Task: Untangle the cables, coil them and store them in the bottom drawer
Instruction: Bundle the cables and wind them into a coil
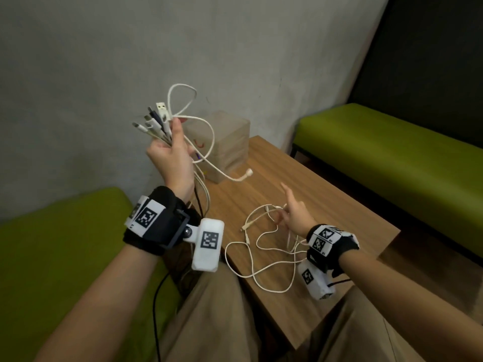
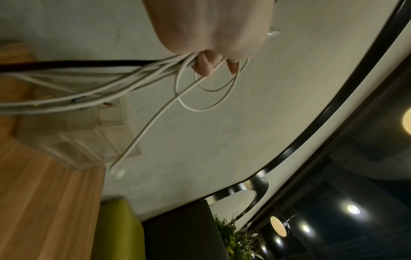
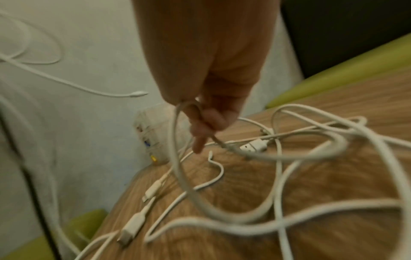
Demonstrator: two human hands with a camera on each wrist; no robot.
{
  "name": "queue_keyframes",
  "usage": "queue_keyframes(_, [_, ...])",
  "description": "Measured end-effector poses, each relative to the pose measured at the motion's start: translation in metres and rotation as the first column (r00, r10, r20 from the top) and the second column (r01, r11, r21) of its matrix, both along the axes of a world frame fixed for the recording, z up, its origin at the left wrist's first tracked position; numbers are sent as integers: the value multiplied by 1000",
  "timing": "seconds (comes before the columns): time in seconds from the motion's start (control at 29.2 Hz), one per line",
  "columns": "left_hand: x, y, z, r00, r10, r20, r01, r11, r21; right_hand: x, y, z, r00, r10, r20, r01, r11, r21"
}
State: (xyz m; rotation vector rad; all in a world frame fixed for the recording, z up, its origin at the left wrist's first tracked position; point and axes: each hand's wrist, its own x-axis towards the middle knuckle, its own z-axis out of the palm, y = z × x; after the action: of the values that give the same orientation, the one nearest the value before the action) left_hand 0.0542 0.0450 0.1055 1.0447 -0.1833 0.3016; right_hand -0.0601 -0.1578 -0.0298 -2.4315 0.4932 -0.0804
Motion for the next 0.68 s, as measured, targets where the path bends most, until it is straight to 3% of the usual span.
queue_keyframes(0.1, [1,0,0,1000,-19,20,18,999,34,9,-1,9,987,19,-158,-57,969,-240])
queue_keyframes(0.21, [-5,-10,-12,999,-41,14,40,993,114,23,18,35,998,36,-46,-53,899,-435])
queue_keyframes(0.31, [-6,-14,-24,999,-51,-11,52,987,149,35,43,64,961,230,152,-158,912,-378])
queue_keyframes(0.41, [-6,-13,-26,997,-78,-4,78,986,145,48,69,76,877,445,180,-358,856,-372])
queue_keyframes(0.55, [-10,4,-16,998,-54,43,47,989,140,63,96,75,817,450,359,-370,888,-271])
queue_keyframes(0.68, [-4,48,-10,991,82,102,-103,969,225,73,149,73,783,405,473,-415,906,-89])
